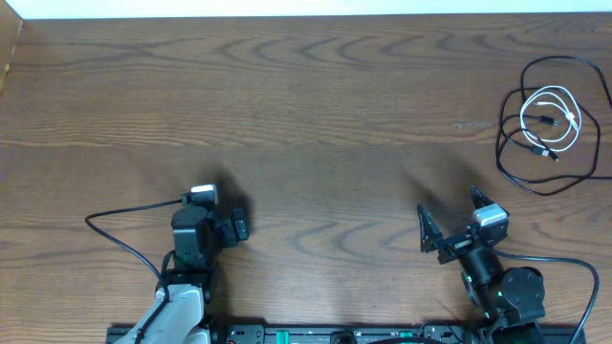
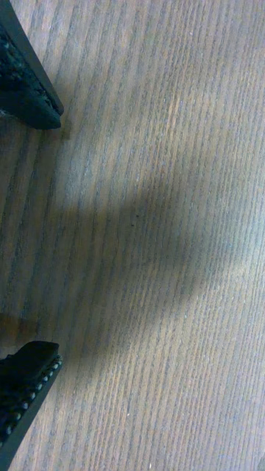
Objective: Untangle cables
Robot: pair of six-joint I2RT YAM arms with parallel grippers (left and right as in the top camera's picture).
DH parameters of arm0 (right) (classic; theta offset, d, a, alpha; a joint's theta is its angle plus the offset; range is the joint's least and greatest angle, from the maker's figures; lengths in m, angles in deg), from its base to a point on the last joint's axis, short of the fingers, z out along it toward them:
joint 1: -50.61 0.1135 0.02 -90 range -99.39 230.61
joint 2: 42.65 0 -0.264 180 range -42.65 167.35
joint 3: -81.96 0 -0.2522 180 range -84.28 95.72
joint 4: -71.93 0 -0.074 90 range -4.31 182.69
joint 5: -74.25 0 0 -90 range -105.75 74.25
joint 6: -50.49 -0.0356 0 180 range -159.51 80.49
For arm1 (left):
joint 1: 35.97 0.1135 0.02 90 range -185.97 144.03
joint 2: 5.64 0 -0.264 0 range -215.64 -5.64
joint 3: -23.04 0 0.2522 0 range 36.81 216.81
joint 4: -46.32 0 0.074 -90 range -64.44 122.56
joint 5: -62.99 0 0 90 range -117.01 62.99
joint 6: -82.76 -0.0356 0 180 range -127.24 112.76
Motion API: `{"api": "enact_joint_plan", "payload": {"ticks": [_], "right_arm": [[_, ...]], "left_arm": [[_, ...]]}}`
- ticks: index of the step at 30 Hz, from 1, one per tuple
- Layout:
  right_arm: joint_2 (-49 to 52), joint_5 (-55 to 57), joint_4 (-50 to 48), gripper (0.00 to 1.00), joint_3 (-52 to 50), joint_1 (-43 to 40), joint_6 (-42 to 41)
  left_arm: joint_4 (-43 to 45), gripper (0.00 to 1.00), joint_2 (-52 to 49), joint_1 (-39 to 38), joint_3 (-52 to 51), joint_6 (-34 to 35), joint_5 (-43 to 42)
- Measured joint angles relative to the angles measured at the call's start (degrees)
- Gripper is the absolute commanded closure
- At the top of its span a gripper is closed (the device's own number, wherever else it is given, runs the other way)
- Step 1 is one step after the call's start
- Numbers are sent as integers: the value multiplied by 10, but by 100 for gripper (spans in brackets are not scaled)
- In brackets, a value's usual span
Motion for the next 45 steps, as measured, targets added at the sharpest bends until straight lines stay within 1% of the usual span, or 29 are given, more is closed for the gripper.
{"api": "enact_joint_plan", "payload": {"ticks": [13,27,42,45], "right_arm": [[0,0,0,1,0,0,0],[0,0,0,1,0,0,0],[0,0,0,1,0,0,0],[0,0,0,1,0,0,0]], "left_arm": [[-6,2,13,0,-3,2,-2],[-44,2,116,0,-36,21,-29],[-46,2,257,0,-41,32,-32],[-45,2,271,0,-41,32,-32]]}}
